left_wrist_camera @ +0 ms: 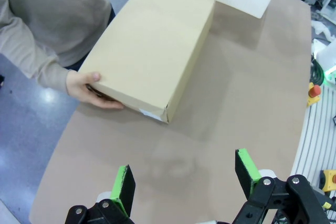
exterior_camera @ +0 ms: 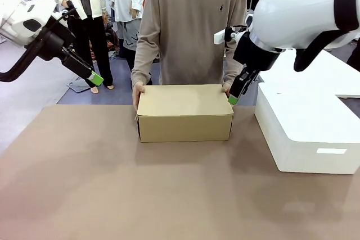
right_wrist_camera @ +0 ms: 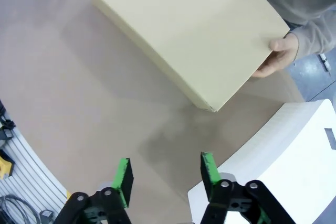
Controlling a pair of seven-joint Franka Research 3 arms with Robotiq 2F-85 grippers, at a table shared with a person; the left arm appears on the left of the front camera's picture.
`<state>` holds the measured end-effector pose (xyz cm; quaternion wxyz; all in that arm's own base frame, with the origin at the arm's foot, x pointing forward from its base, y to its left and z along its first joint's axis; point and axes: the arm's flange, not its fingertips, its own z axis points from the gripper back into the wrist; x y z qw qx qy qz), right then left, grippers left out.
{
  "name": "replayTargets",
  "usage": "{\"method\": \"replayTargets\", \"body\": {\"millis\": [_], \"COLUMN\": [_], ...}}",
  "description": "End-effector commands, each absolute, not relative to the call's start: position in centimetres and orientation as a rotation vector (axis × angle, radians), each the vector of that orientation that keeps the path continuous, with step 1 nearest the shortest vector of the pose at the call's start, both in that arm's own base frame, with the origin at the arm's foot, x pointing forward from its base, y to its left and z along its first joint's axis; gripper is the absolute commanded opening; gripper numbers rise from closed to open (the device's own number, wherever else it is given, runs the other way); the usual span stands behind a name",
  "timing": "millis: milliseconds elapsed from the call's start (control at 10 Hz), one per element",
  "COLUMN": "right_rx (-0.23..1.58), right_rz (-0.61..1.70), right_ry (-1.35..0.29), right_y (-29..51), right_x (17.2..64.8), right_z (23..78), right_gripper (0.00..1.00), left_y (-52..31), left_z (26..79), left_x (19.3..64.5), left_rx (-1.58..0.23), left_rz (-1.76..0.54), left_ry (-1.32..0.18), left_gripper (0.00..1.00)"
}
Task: Pack the shoes into the box.
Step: Press down on the lid of the Shoes Box.
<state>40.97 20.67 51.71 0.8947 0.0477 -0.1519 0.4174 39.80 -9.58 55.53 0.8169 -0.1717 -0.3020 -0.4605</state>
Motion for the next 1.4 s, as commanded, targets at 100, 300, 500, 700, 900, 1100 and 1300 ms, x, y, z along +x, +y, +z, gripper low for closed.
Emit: {"method": "replayTargets", "body": {"millis": [100, 300, 500, 700, 900, 1100, 1300], "right_rx": [0.119, 0.108, 0.117, 0.105, 0.105, 0.105, 0.105], "right_rz": [0.813, 0.786, 0.784, 0.803, 0.803, 0.803, 0.803], "right_ry": [-0.345, -0.354, -0.359, -0.331, -0.331, -0.331, -0.331], "right_y": [20.44, 20.33, 20.33, 20.37, 20.37, 20.37, 20.37], "right_x": [39.56, 39.1, 39.06, 39.57, 39.57, 39.57, 39.57], "right_z": [50.79, 50.47, 50.47, 50.84, 50.84, 50.84, 50.84], "right_gripper": [1.0, 1.0, 1.0, 1.0, 1.0, 1.0, 1.0], "left_y": [-9.41, -9.41, -9.41, -9.41, -9.41, -9.41, -9.41], "left_z": [55.57, 55.57, 55.57, 55.57, 55.57, 55.57, 55.57], "left_x": [39.88, 39.88, 39.88, 39.88, 39.88, 39.88, 39.88], "left_rx": [-0.367, -0.367, -0.367, -0.367, -0.367, -0.367, -0.367], "left_rz": [-0.981, -0.981, -0.981, -0.981, -0.981, -0.981, -0.981], "left_ry": [-0.641, -0.641, -0.641, -0.641, -0.641, -0.641, -0.641], "left_gripper": [1.0, 1.0, 1.0, 1.0, 1.0, 1.0, 1.0]}}
